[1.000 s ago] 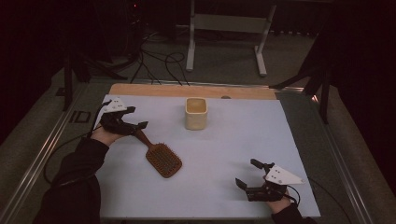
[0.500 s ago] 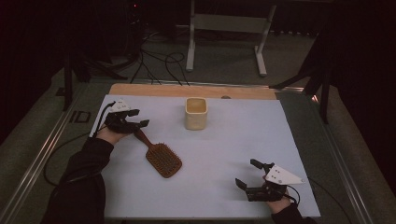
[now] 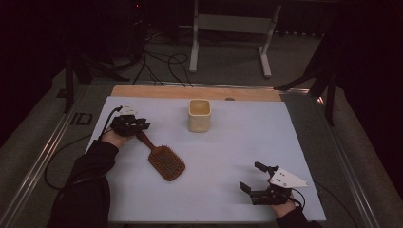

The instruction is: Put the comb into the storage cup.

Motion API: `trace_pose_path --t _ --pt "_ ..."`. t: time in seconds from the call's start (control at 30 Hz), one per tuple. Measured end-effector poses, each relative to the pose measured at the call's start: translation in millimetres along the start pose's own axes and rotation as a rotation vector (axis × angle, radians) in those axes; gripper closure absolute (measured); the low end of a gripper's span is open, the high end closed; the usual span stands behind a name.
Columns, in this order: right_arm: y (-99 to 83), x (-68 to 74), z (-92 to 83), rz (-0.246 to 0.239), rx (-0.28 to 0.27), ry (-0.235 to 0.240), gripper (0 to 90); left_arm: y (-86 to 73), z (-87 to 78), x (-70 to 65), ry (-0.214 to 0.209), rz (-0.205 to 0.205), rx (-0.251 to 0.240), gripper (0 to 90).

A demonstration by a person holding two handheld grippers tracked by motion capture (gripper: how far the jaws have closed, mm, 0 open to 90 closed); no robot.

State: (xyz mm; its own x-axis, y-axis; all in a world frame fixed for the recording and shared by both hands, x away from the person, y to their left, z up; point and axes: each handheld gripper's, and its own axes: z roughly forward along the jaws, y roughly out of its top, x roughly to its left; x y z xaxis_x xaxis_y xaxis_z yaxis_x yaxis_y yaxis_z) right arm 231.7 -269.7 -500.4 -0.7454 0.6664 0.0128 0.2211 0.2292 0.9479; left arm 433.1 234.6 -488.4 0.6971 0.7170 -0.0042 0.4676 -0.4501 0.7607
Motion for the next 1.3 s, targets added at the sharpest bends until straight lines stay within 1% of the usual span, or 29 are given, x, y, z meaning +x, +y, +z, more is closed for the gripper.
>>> trace_pose_path --t 0.1,0.17,0.2,0.23,0.27,0.3,0.33,0.37,0.4,0.43,0.47,0.5,0.63,0.67,0.7,0.77,0.8,0.87,0.93,0.97,1.03,1.17,1.23,1.3 --pt "0.0 -0.2 -0.2 0.002 -0.002 0.000 9.0 -0.3 1.5 0.4 0.005 0.006 0.009 75.6" --pt "-0.1 -0.4 -0.3 0.004 -0.004 0.001 9.0 -0.5 3.1 0.3 0.003 0.006 0.014 80.6" --pt "-0.1 -0.5 -0.3 0.005 -0.004 0.001 9.0 -0.6 3.9 0.4 0.001 0.008 0.017 80.6" --pt "-0.1 -0.5 -0.2 0.003 -0.003 0.000 9.0 -0.7 4.6 0.6 -0.001 0.012 0.022 83.0" --pt "-0.1 -0.4 -0.1 0.003 -0.003 0.002 9.1 -0.6 5.9 0.7 0.003 0.016 0.029 88.6" --pt "-0.1 -0.4 -0.1 0.003 -0.003 0.002 9.1 -0.8 6.9 0.7 0.003 0.020 0.034 88.6" --pt "-0.1 -0.3 -0.2 0.002 -0.002 0.001 9.0 -0.6 9.6 0.9 0.005 0.020 0.057 89.9" --pt "-0.1 -0.3 -0.2 0.002 -0.002 0.001 9.0 -0.6 9.6 0.9 0.005 0.020 0.057 90.0" --pt "0.1 -0.3 -0.6 0.004 -0.003 0.001 9.0 -0.5 12.0 0.9 -0.003 0.022 0.080 90.0" --pt "0.1 -0.3 -0.6 0.004 -0.003 0.001 9.0 -0.5 12.0 0.9 -0.003 0.022 0.080 90.0" --pt "0.0 -0.4 -0.6 0.006 -0.002 0.000 9.0 -0.8 14.2 0.2 0.001 0.029 0.102 90.0" --pt "0.0 -0.4 -0.6 0.006 -0.002 0.000 9.0 -0.8 14.2 0.2 0.001 0.029 0.102 90.0" --pt "-0.1 -0.4 -0.4 0.006 -0.002 0.002 9.0 -1.3 16.9 -0.1 0.019 0.036 0.136 90.0" --pt "-0.1 -0.4 -0.4 0.006 -0.002 0.002 9.0 -1.3 16.9 -0.1 0.019 0.036 0.136 90.0" --pt "0.0 -0.2 -0.4 0.005 -0.001 0.001 9.0 -1.9 17.8 -0.4 0.023 0.044 0.150 90.0" --pt "-0.1 -0.4 -0.4 0.004 -0.002 0.002 9.0 -2.5 18.3 -0.5 0.018 0.042 0.153 90.0" --pt "0.0 -0.4 -0.4 0.004 -0.001 0.001 9.0 -2.8 18.6 -0.7 0.023 0.044 0.156 90.0" --pt "0.1 -0.3 -0.3 0.005 -0.001 0.000 9.0 -4.6 20.2 -0.7 0.021 0.034 0.166 90.0" --pt "0.1 -0.3 -0.3 0.004 0.000 0.001 9.1 -5.2 20.4 -0.5 0.016 0.039 0.174 90.0" --pt "0.1 -0.3 -0.5 0.002 0.000 0.000 9.0 -6.7 21.1 -1.1 0.015 0.045 0.186 90.0" --pt "0.1 -0.5 -0.8 0.005 0.000 0.000 9.1 -7.4 21.0 -1.0 0.012 0.042 0.186 90.0" --pt "0.1 -0.5 -0.9 0.007 0.001 -0.002 9.1 -9.3 18.3 -0.8 0.013 0.040 0.190 90.0" --pt "0.3 -0.5 -1.0 0.002 0.003 -0.003 9.1 -11.0 15.5 -2.1 0.006 0.046 0.196 90.0" --pt "0.6 -0.4 -1.3 0.000 0.001 -0.003 9.1 -11.9 14.8 -3.0 0.003 0.044 0.200 90.0"
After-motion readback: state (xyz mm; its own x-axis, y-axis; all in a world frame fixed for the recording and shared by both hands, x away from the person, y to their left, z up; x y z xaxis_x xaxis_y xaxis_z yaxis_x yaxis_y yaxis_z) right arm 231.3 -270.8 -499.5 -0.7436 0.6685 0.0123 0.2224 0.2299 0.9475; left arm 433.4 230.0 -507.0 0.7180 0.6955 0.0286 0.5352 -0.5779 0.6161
